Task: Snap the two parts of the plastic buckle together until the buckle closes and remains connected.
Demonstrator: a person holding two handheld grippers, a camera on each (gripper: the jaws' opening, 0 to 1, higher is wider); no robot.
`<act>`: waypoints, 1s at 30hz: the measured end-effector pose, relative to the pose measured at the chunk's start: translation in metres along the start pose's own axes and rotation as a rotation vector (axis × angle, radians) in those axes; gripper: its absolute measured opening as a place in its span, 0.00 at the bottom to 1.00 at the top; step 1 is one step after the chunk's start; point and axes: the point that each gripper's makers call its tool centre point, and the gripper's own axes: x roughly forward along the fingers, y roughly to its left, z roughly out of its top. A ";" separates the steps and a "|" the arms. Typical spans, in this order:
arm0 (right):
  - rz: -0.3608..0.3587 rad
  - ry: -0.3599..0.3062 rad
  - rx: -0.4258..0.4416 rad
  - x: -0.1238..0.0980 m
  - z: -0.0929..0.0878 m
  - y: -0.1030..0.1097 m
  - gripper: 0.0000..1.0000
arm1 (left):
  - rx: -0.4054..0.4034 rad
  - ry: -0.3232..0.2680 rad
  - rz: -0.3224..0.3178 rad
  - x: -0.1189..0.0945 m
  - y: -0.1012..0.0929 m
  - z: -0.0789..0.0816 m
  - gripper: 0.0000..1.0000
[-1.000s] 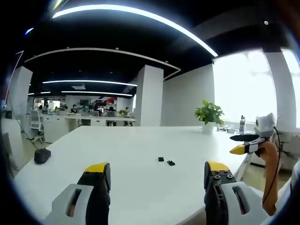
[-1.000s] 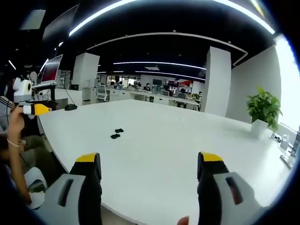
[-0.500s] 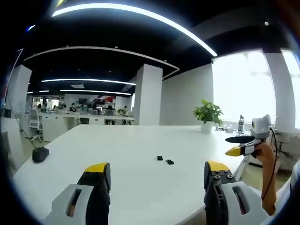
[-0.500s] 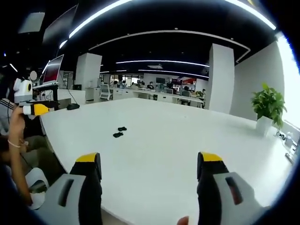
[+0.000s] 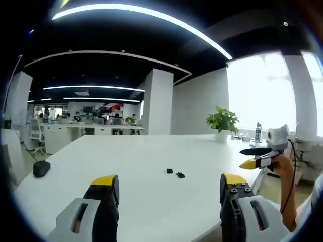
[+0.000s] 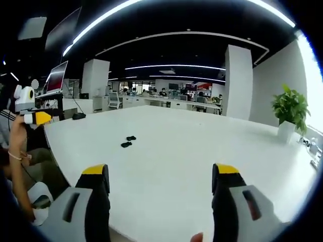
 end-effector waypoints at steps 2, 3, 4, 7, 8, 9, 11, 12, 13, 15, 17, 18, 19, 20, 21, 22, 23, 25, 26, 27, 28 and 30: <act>0.003 -0.001 0.001 0.001 0.000 0.001 0.84 | 0.006 0.003 -0.005 0.001 -0.004 0.001 0.83; 0.007 -0.002 0.001 0.001 0.000 0.002 0.84 | 0.009 0.002 -0.006 0.001 -0.005 0.002 0.83; 0.010 -0.003 0.001 0.002 0.000 0.002 0.84 | 0.013 0.001 -0.009 0.001 -0.007 0.003 0.83; 0.023 -0.001 -0.007 0.005 0.001 0.008 0.84 | 0.025 -0.005 -0.026 0.003 -0.014 0.006 0.83; 0.026 -0.001 -0.010 0.006 0.001 0.009 0.84 | 0.027 -0.005 -0.033 0.003 -0.016 0.006 0.83; 0.029 -0.001 -0.012 0.007 0.002 0.011 0.84 | 0.029 -0.004 -0.039 0.004 -0.018 0.006 0.83; 0.040 0.001 -0.017 0.010 0.002 0.015 0.84 | 0.032 0.000 -0.047 0.006 -0.020 0.006 0.83; 0.044 0.003 -0.018 0.011 0.002 0.017 0.84 | 0.033 0.003 -0.050 0.007 -0.021 0.005 0.83; 0.046 0.005 -0.019 0.013 0.002 0.019 0.84 | 0.034 0.006 -0.052 0.007 -0.021 0.005 0.83; 0.056 0.009 -0.025 0.016 0.002 0.023 0.84 | 0.033 0.017 -0.055 0.009 -0.021 0.002 0.83; 0.065 0.008 -0.028 0.018 0.002 0.027 0.84 | 0.033 0.027 -0.055 0.010 -0.020 0.000 0.83; 0.067 0.008 -0.029 0.019 0.002 0.028 0.84 | 0.033 0.030 -0.054 0.010 -0.020 -0.001 0.83; 0.070 0.008 -0.030 0.020 0.003 0.029 0.84 | 0.033 0.031 -0.054 0.010 -0.020 -0.001 0.83; 0.073 0.010 -0.032 0.021 0.002 0.030 0.84 | 0.033 0.032 -0.054 0.011 -0.020 -0.002 0.83; 0.077 0.015 -0.035 0.023 0.002 0.032 0.84 | 0.032 0.032 -0.055 0.011 -0.020 -0.002 0.83; 0.079 0.019 -0.037 0.024 0.001 0.033 0.84 | 0.031 0.032 -0.057 0.012 -0.020 -0.002 0.83; 0.081 0.021 -0.039 0.026 0.001 0.034 0.84 | 0.030 0.032 -0.057 0.012 -0.020 -0.002 0.83; 0.085 0.026 -0.043 0.028 0.000 0.037 0.84 | 0.027 0.036 -0.059 0.014 -0.019 -0.004 0.83; 0.089 0.029 -0.045 0.030 0.000 0.039 0.84 | 0.026 0.039 -0.060 0.014 -0.019 -0.005 0.83; 0.092 0.033 -0.047 0.031 0.000 0.040 0.84 | 0.024 0.041 -0.060 0.015 -0.018 -0.006 0.83; 0.095 0.035 -0.049 0.032 -0.001 0.042 0.84 | 0.023 0.042 -0.060 0.015 -0.018 -0.006 0.83; 0.102 0.039 -0.051 0.035 -0.001 0.045 0.84 | 0.021 0.044 -0.061 0.015 -0.016 -0.007 0.83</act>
